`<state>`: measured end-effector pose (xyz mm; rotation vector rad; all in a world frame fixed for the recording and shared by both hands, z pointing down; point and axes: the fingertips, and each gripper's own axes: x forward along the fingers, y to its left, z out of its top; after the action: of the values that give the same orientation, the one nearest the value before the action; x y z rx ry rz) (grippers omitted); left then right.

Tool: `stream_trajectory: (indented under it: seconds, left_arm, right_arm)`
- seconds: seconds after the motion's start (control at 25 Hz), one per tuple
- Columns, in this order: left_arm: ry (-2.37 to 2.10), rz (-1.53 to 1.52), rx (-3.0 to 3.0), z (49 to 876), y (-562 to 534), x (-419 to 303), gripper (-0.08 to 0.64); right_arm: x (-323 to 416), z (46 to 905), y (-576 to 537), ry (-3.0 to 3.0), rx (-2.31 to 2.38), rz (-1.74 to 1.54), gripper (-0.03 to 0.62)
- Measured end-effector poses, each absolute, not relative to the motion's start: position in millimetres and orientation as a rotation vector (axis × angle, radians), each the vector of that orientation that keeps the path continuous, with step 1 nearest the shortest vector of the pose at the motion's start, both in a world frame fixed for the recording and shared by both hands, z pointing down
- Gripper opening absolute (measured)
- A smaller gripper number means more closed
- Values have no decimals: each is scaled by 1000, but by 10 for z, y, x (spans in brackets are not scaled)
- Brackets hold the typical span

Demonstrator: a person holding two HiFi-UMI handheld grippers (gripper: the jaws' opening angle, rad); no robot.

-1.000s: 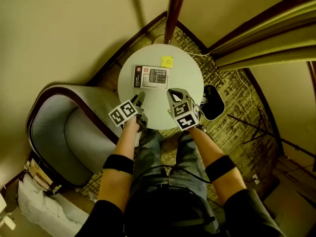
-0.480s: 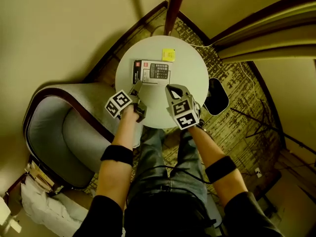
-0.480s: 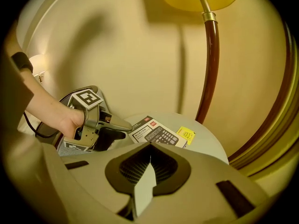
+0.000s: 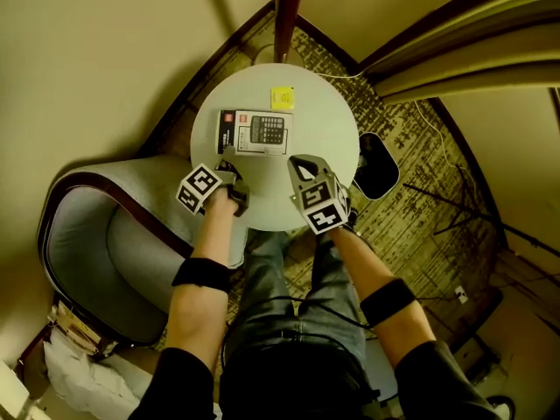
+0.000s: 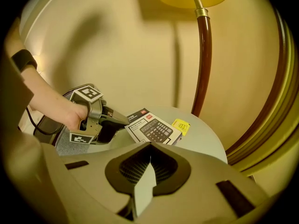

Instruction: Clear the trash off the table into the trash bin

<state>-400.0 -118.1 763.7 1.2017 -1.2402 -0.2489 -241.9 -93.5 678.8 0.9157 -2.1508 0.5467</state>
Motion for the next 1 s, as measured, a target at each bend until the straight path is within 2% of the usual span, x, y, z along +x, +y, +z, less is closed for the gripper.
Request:
stream_trajectory:
  seconds: [0.24, 0.72, 1.0]
  left_arm:
    - [-1167, -354, 1254, 7421, -1215, -3944, 0]
    - [-1128, -484, 1308, 6711, -1175, -3819, 0]
    - [-1132, -557, 1323, 6018, -917, -3828, 1]
  right_arm:
    - [-2376, 6778, -858, -2137, 929, 558, 0]
    - [-2314, 6279, -918, -2181, 944, 518, 0]
    - [-2313, 5732, -800, -2226, 948, 486, 0]
